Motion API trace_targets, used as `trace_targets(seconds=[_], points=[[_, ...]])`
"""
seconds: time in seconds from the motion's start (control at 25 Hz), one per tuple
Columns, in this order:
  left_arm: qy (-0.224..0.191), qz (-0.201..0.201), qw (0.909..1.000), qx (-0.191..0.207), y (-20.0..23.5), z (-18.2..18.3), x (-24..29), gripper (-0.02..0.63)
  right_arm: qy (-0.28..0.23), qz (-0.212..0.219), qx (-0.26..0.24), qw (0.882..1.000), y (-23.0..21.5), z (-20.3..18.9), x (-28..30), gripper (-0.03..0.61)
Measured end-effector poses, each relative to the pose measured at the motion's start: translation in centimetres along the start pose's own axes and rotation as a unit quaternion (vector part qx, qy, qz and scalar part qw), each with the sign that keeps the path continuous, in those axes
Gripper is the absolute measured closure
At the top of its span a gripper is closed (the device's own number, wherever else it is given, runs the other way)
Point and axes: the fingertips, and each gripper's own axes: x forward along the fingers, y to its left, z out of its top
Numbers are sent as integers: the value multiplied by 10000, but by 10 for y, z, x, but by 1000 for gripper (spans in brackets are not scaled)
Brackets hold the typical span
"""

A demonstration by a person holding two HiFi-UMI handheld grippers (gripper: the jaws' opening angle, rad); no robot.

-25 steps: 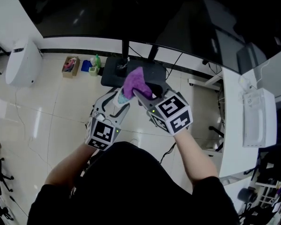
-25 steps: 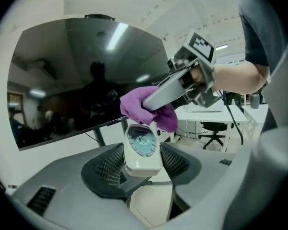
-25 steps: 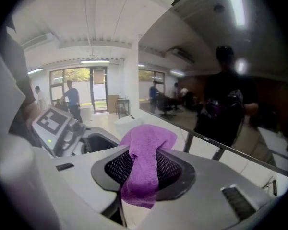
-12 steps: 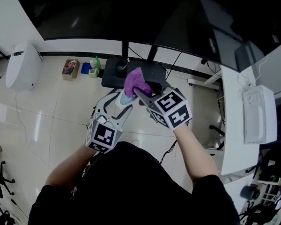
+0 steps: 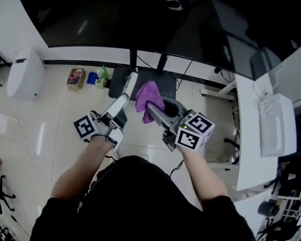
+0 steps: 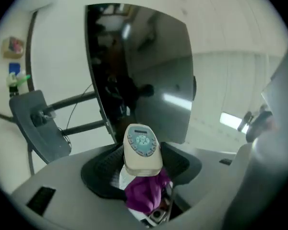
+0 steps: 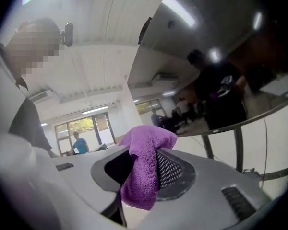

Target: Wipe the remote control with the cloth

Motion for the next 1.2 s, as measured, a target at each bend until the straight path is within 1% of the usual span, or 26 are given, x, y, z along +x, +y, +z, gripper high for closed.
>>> trace_targets(seconds=[0.04, 0.08, 0.16, 0.2, 0.32, 0.44, 0.52, 0.6, 0.68, 0.8, 0.88, 0.92, 1.0, 1.2], points=[[-119, -188, 9993, -304, -3, 2, 2, 385, 64, 171, 63, 9998, 7, -10, 4, 437], [-146, -347, 9981, -478, -7, 1, 5, 384, 121, 318, 81, 9994, 14, -18, 8, 437], [-16, -619, 9960, -643, -16, -7, 10, 385, 177, 480, 52, 9987, 21, -23, 15, 437], [79, -741, 9947, -704, -21, -13, 11, 385, 152, 478, 33, 9987, 20, -21, 16, 437], [351, -1019, 9905, -858, -33, -32, 14, 385, -35, 250, -22, 9997, 3, -3, 9, 437], [609, -1147, 9874, -902, -38, -45, 16, 385, -214, -62, -149, 9996, -21, 24, 3, 437], [672, -1176, 9865, -920, -38, -46, 16, 385, -347, -227, -229, 9989, -32, 41, 1, 437], [629, -1190, 9866, -922, -38, -45, 15, 386, -427, -244, -291, 9984, -30, 48, -4, 437], [475, -1176, 9879, -898, -36, -37, 14, 385, -330, -21, -339, 9989, -14, 39, -8, 437], [226, -1182, 9890, -857, -35, -16, 17, 386, 44, 512, -376, 9980, 16, 8, -1, 437], [196, -1236, 9886, -835, -38, -9, 21, 385, 236, 746, -372, 9962, 28, -8, 7, 437], [235, -1267, 9882, -832, -40, -9, 23, 386, 264, 780, -366, 9959, 30, -11, 9, 437], [372, -1322, 9867, -865, -44, -19, 23, 385, 178, 676, -353, 9969, 23, -7, 9, 437], [831, -1384, 9824, -944, -45, -48, 20, 387, -164, 83, -408, 9990, -15, 26, -1, 437]])
